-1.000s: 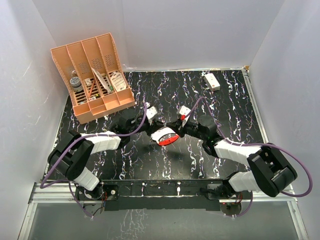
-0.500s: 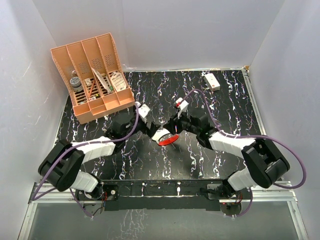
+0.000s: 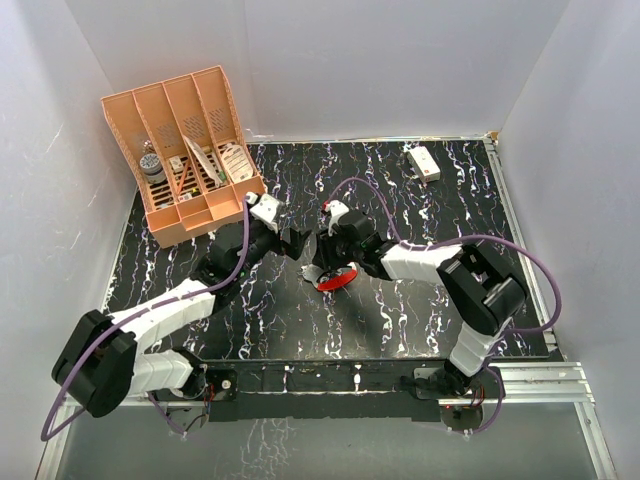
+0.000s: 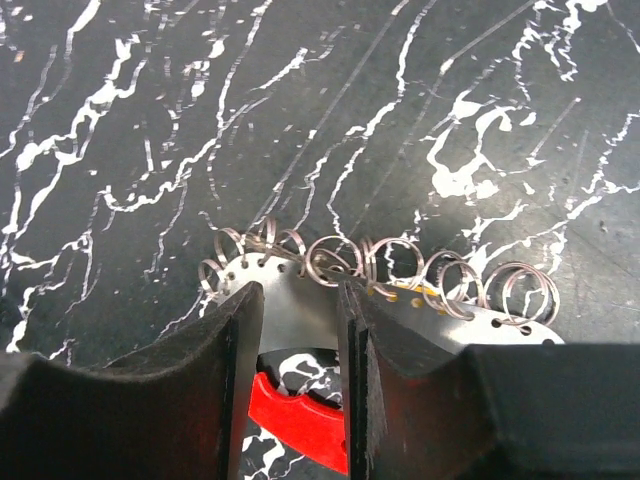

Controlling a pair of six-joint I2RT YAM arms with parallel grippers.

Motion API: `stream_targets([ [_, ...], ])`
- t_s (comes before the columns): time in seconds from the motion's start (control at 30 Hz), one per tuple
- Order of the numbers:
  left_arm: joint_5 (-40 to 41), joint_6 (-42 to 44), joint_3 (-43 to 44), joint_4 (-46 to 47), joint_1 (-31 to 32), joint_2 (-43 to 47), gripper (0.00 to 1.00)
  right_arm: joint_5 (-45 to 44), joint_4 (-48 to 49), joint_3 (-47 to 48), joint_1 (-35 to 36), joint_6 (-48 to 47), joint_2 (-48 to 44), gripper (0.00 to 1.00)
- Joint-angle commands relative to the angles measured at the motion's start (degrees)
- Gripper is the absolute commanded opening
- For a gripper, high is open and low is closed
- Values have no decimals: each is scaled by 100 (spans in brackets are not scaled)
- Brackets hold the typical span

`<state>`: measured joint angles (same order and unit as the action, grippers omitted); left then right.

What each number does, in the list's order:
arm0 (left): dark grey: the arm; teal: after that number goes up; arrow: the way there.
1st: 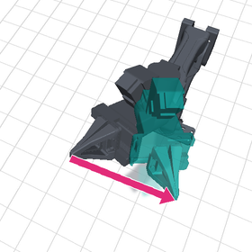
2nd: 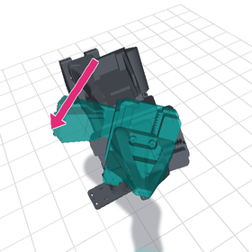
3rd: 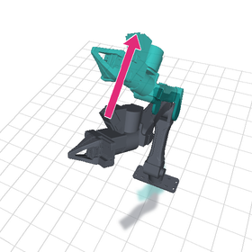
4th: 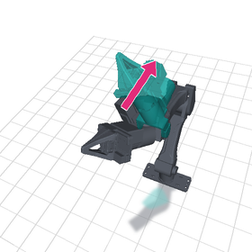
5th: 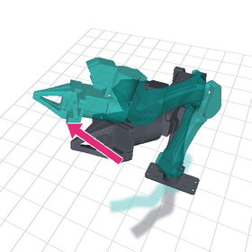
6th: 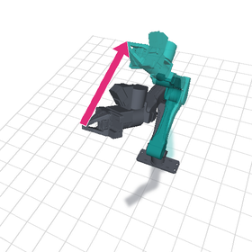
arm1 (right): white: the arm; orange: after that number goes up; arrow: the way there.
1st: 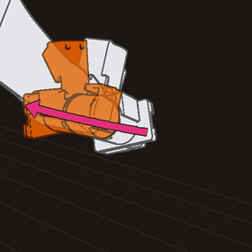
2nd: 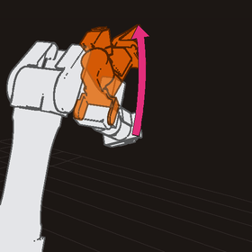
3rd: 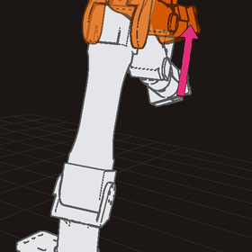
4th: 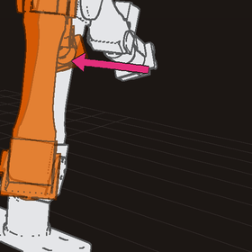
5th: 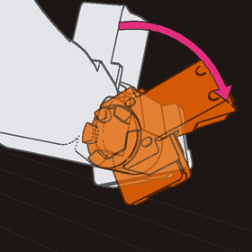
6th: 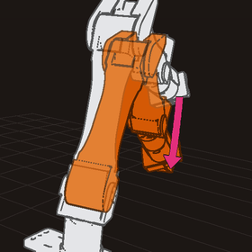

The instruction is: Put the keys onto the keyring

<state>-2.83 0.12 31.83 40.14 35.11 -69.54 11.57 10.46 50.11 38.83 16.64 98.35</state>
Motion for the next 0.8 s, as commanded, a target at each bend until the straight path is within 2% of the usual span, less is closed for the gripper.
stream_targets([
  [0.0, 127, -97, -16, -50, 13, 320, 99, -439, -107, 472, -12, 112, 103, 33],
  [0.3, 130, -50, -56, 19, 13, 253, 99, -471, -400, 540, 12, 43, 106, 35],
  [0.63, 142, -50, -55, 23, 13, 166, 99, -311, -510, -171, 346, -228, -808, 43],
  [0.77, 130, -87, -63, 23, 13, 173, 99, -209, -538, -264, 508, -442, -798, 44],
])
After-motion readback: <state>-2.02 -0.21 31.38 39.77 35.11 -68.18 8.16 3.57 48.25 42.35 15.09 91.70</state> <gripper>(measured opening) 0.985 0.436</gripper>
